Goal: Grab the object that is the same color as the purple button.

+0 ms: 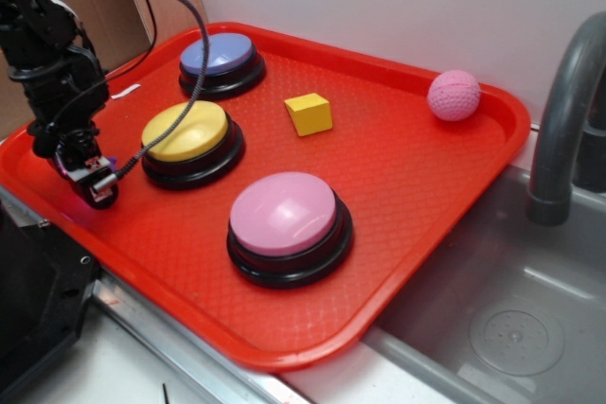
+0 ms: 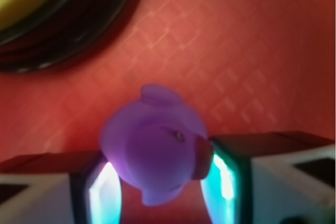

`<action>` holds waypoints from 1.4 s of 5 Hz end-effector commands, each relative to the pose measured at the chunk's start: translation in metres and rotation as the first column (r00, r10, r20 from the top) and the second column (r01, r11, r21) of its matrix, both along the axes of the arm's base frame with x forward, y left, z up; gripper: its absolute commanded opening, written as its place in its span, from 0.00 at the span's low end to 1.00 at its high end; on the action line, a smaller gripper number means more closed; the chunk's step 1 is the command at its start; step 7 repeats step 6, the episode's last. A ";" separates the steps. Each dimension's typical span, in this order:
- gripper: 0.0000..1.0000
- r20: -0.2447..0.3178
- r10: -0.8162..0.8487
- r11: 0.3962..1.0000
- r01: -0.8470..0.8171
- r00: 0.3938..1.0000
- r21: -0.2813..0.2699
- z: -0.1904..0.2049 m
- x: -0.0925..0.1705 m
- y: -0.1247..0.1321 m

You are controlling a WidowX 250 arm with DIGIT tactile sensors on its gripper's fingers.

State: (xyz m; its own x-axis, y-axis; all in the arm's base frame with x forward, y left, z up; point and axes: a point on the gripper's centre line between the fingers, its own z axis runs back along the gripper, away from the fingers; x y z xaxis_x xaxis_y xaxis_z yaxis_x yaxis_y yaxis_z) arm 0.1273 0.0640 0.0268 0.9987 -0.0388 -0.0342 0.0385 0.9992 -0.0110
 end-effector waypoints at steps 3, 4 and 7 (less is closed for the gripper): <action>0.00 0.109 0.187 0.982 -0.189 0.976 0.015 0.163 0.023 0.002; 0.00 0.138 0.183 0.983 -0.185 0.973 0.003 0.182 0.049 0.004; 0.00 0.184 0.131 0.990 -0.138 0.974 0.026 0.202 0.070 -0.011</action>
